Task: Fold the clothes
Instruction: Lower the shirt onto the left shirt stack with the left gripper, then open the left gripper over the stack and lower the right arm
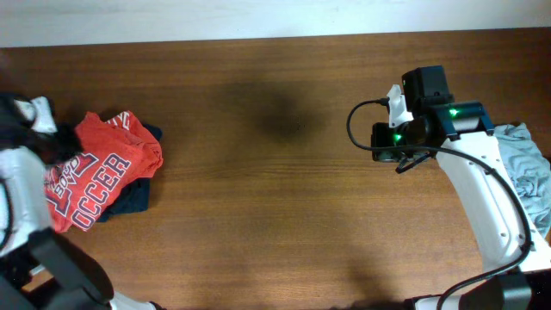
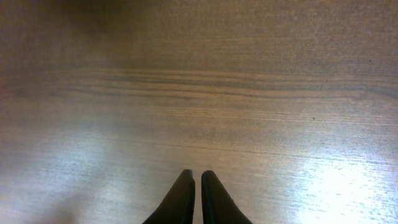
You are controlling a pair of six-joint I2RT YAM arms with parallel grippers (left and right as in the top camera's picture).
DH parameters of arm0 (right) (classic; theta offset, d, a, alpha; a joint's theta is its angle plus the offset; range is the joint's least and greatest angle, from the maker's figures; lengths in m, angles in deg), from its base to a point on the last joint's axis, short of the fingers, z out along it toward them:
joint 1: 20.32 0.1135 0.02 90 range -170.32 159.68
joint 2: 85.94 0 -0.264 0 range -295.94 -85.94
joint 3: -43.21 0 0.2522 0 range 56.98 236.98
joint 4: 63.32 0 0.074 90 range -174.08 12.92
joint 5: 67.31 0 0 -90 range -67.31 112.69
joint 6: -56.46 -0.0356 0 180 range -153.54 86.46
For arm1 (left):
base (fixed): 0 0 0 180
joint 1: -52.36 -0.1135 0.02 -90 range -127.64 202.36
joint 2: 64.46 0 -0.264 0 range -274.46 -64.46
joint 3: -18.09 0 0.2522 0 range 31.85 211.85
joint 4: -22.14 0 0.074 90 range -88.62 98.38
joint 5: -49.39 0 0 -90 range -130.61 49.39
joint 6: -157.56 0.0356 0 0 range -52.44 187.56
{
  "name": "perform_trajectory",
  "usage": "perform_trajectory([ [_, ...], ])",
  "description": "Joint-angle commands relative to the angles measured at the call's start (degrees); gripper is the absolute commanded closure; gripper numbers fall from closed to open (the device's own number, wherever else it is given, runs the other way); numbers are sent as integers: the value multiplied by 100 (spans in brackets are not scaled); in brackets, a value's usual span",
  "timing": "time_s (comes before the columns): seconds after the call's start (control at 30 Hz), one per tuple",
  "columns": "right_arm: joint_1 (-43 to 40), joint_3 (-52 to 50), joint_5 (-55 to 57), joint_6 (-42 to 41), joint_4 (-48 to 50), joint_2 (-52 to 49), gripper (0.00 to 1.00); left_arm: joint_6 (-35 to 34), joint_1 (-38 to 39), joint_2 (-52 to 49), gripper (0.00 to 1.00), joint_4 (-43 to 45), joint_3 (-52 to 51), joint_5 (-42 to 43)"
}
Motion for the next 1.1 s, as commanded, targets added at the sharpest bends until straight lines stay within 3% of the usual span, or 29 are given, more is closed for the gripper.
perform_trajectory([
  [0.0,0,42,85,-33,-33,-20,90,-295,15,-411,99,455,-546,-586],
  [0.17,0,42,85,-31,-44,-20,91,-291,9,-927,99,743,-560,-575],
  [0.27,0,42,87,-28,-131,-20,91,-291,26,-839,92,669,-289,-560],
  [0.5,-2,160,114,-17,-177,-7,96,-212,46,-245,67,-885,1510,42],
  [0.63,0,590,173,83,-195,205,96,562,227,173,59,-1851,2778,975],
  [0.7,0,876,177,151,-197,437,96,863,435,424,56,-2267,3318,1049],
  [0.9,0,1633,254,302,-219,1646,77,1834,1421,1355,52,-3193,3934,1045],
  [0.93,4,1648,245,304,-221,1888,75,1915,1589,1495,40,-3375,3934,1034],
  [1.03,4,1648,258,304,-402,2599,69,1976,1937,1808,32,-3989,3932,1032],
  [1.07,4,1648,258,334,-579,2918,66,1965,2065,1915,23,-4266,3921,1036],
])
